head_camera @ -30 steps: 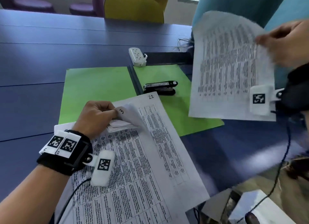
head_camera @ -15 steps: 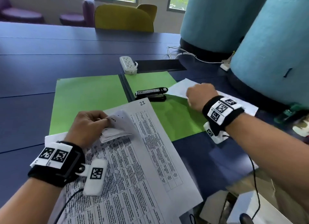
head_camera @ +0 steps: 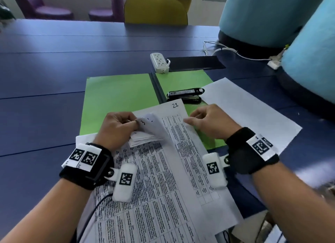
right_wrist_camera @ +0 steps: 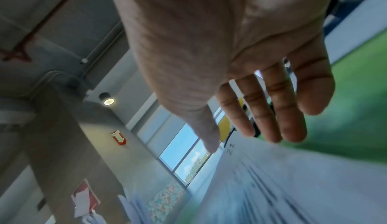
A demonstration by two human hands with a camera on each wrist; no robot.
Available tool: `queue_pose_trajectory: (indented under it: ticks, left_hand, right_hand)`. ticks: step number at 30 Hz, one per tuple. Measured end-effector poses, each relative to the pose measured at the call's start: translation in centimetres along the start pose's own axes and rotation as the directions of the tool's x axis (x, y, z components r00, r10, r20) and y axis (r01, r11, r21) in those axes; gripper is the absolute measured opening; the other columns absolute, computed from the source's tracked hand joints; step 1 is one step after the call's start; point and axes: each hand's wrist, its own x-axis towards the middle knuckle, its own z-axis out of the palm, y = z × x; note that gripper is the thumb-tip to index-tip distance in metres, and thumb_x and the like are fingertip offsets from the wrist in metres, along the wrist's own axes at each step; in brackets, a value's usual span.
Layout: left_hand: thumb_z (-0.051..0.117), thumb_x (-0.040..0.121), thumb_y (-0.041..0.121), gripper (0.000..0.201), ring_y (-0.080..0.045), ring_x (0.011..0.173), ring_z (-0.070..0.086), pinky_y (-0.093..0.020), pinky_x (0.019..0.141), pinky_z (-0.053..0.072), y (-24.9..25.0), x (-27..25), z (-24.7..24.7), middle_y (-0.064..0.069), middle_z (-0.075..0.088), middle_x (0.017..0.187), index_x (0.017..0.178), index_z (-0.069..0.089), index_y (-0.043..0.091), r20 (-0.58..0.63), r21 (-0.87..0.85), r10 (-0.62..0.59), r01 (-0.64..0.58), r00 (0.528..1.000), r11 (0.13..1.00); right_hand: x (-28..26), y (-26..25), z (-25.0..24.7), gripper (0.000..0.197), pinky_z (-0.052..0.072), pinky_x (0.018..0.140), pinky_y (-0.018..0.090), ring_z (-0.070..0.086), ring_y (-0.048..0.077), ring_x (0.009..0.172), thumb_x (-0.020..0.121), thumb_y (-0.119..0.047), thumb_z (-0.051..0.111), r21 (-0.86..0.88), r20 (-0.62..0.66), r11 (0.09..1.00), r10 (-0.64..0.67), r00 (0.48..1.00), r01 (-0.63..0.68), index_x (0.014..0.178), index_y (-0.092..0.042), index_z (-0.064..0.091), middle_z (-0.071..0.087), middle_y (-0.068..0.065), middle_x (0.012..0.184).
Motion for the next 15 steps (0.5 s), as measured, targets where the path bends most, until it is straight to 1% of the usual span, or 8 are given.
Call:
queue_pose_trajectory:
  ticks: [2,4,7,9,11,12,13,15]
  left_hand:
    - [0.068,0.08,-0.004,0.029,-0.02,0.061,0.051,-0.025,0.056,0.038,0.2,0.0,-0.1,-0.011,0.062,0.064,0.059,0.072,0.016,0.005,0.0,-0.004,0.004,1.0,1.0]
    - [0.069,0.078,-0.003,0.031,-0.021,0.063,0.052,-0.025,0.057,0.04,0.6,-0.1,-0.2,-0.011,0.062,0.064,0.057,0.072,0.019,0.003,-0.003,-0.01,0.01,1.0,1.0]
    - [0.073,0.058,0.018,0.002,-0.023,0.065,0.051,-0.034,0.064,0.039,1.5,-0.2,-0.2,-0.014,0.062,0.067,0.056,0.072,0.018,0.014,-0.031,-0.005,0.005,1.0,0.999]
    - [0.071,0.051,0.024,0.013,-0.023,0.066,0.05,-0.037,0.067,0.038,1.6,-0.3,-0.1,-0.016,0.062,0.069,0.058,0.072,0.013,0.013,-0.044,0.004,-0.003,1.0,0.999]
    - [0.071,0.047,0.031,0.027,-0.024,0.067,0.05,-0.038,0.068,0.038,1.4,-0.3,-0.1,-0.016,0.063,0.07,0.062,0.069,0.008,0.024,-0.054,0.009,-0.008,1.0,0.999]
    - [0.07,0.045,0.035,0.033,-0.023,0.067,0.05,-0.037,0.068,0.038,1.4,-0.4,-0.1,-0.017,0.063,0.07,0.063,0.069,0.007,0.027,-0.058,0.011,-0.009,1.0,0.998]
    - [0.069,0.045,0.038,0.037,-0.023,0.067,0.05,-0.037,0.068,0.038,1.1,-0.3,-0.1,-0.017,0.064,0.07,0.064,0.069,0.006,0.026,-0.06,0.013,-0.011,1.0,0.998]
    - [0.072,0.048,0.037,0.036,-0.021,0.065,0.052,-0.034,0.065,0.04,0.7,-0.2,-0.2,-0.016,0.066,0.068,0.067,0.07,0.006,0.044,-0.039,0.015,-0.014,0.999,0.999]
  right_hand:
    - [0.2,0.5,0.9,0.026,0.052,0.072,0.025,0.064,0.011,0.079,0.085,-0.038,0.075,0.088,-0.042,0.995,0.055,0.998,-0.051,0.096,-0.015,0.071,0.068,-0.003,0.087]
    - [0.2,0.5,1.2,0.02,0.056,0.077,0.028,0.068,0.016,0.084,0.087,-0.031,0.074,0.192,-0.001,0.977,0.094,0.996,-0.092,0.097,-0.014,0.072,0.072,0.0,0.092]
    - [-0.8,-0.3,2.0,0.01,0.058,0.086,0.038,0.071,0.013,0.085,0.09,-0.018,0.071,0.332,0.092,0.941,0.044,0.995,-0.072,0.099,-0.016,0.075,0.076,-0.002,0.093]
    - [-1.4,-0.8,2.8,0.006,0.059,0.075,0.04,0.068,0.009,0.073,0.089,-0.017,0.071,0.324,0.085,0.945,0.017,0.996,-0.044,0.09,-0.013,0.076,0.077,-0.003,0.084]
    - [-2.0,-1.2,3.7,0.012,0.052,0.059,0.032,0.06,0.005,0.058,0.088,-0.019,0.072,0.284,0.09,0.958,0.011,0.996,-0.036,0.082,-0.009,0.073,0.071,-0.009,0.069]
    - [-2.3,-1.4,3.9,0.011,0.05,0.06,0.029,0.06,0.004,0.059,0.087,-0.02,0.073,0.276,0.057,0.961,0.009,0.998,-0.025,0.088,-0.009,0.072,0.07,-0.011,0.072]
    - [-2.5,-1.6,3.7,0.017,0.051,0.065,0.028,0.064,0.005,0.067,0.086,-0.023,0.074,0.265,-0.023,0.964,0.008,1.0,-0.002,0.1,-0.014,0.071,0.07,-0.012,0.083]
    - [-3.2,-2.1,2.4,0.037,0.052,0.073,0.025,0.063,0.005,0.085,0.084,-0.028,0.076,0.155,-0.282,0.982,-0.061,0.957,0.109,0.119,-0.025,0.063,0.065,-0.013,0.099]
